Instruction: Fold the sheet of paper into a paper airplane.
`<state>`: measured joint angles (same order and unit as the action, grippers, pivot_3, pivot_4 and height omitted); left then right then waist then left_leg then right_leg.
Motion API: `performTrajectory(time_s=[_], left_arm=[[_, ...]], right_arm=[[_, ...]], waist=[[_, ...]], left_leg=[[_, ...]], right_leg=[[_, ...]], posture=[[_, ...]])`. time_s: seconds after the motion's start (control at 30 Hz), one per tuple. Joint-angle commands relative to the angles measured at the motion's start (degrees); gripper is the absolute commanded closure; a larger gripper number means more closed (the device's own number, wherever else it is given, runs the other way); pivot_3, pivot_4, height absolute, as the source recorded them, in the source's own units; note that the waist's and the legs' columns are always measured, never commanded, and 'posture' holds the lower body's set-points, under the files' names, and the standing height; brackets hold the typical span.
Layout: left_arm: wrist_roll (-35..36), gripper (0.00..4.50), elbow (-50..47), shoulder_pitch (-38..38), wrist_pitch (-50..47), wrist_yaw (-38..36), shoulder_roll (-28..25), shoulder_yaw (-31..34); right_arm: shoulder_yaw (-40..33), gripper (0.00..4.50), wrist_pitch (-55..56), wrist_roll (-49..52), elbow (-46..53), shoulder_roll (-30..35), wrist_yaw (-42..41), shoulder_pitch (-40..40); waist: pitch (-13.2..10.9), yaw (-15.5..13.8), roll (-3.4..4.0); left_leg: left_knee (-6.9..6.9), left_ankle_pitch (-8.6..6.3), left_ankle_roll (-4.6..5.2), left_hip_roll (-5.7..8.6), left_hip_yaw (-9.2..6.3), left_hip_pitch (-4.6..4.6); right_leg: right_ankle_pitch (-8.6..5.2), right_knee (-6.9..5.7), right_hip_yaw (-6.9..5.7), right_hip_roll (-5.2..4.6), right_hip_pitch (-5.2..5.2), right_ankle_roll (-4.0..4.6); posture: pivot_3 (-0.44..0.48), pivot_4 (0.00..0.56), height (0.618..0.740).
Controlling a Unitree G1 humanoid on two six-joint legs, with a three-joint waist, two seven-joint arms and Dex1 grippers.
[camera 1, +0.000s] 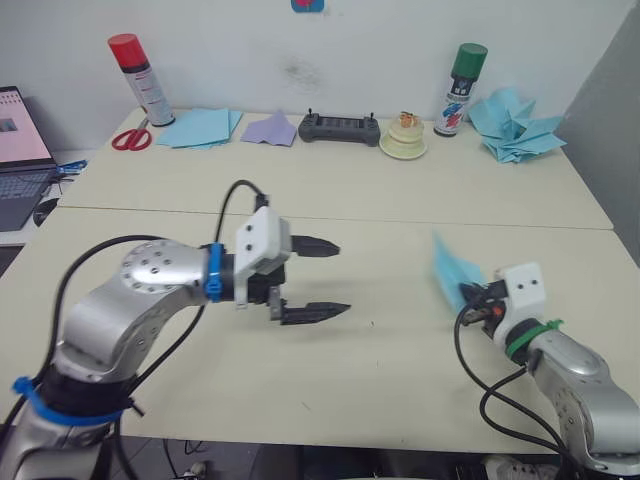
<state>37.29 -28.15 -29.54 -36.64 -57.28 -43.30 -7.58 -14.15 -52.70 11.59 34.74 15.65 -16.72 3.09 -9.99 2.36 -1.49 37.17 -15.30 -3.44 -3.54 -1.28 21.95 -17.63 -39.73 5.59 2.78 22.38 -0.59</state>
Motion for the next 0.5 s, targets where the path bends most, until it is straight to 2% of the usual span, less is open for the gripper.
performTrajectory(time_s=[0.03, 0.27, 0.3, 0.37, 0.5], left_arm=[[0.6, 0.0, -1.6, -1.9, 0.4, -2.4, 0.7, -1.3], [-2.9, 0.0, 1.0, -1.6, 4.0, -4.5, 1.2, -1.7], [-3.1, 0.0, 1.2, -1.2, 4.5, -4.7, 1.2, -1.6], [-3.6, 0.0, 1.4, -0.2, 5.3, -5.1, 1.2, -1.4], [-4.5, 0.0, 2.4, 2.4, 6.8, -5.3, 0.8, -0.6]], right_arm=[[-1.3, 4.47, -2.6, 1.5, 2.6, -2.9, 3.4, -0.1], [-1.5, 4.47, -5.8, 3.3, 5.3, -4.9, 5.4, 0.8], [-1.5, 4.09, -5.9, 3.9, 5.6, -4.9, 5.2, 0.7], [-1.9, 3.59, -6.0, 5.0, 6.2, -5.1, 5.1, 0.6], [-3.5, 2.1, -6.0, 7.5, 7.6, -5.2, 5.0, 0.2]], waist=[[0.0, 0.3, 0.01], [0.0, 0.5, 0.01], [0.0, 0.6, 0.01], [0.0, 0.6, 0.01], [0.0, 0.7, 0.01]], left_leg=[[-0.01, 0.0, 0.0, 0.0, 0.01, -0.02], [-0.02, 0.0, 0.0, 0.0, -0.07, -0.03], [-0.02, 0.0, 0.0, 0.0, -0.06, -0.03], [-0.02, 0.0, 0.0, 0.0, -0.04, -0.03], [-0.02, 0.0, 0.0, 0.0, -0.06, -0.01]], right_leg=[[-0.03, -0.06, 0.02, 0.0, 0.01, 0.03], [-0.1, -0.15, 0.04, 0.0, 0.01, 0.07], [-0.1, -0.15, 0.03, 0.0, 0.01, 0.07], [-0.11, -0.15, 0.03, 0.0, 0.01, 0.07], [-0.11, -0.14, 0.05, 0.0, 0.01, 0.06]], posture=[[0.0, 0.15, 0.74], [0.0, 0.15, 0.74], [0.0, 0.15, 0.74], [0.0, 0.15, 0.74], [0.0, 0.15, 0.74]])
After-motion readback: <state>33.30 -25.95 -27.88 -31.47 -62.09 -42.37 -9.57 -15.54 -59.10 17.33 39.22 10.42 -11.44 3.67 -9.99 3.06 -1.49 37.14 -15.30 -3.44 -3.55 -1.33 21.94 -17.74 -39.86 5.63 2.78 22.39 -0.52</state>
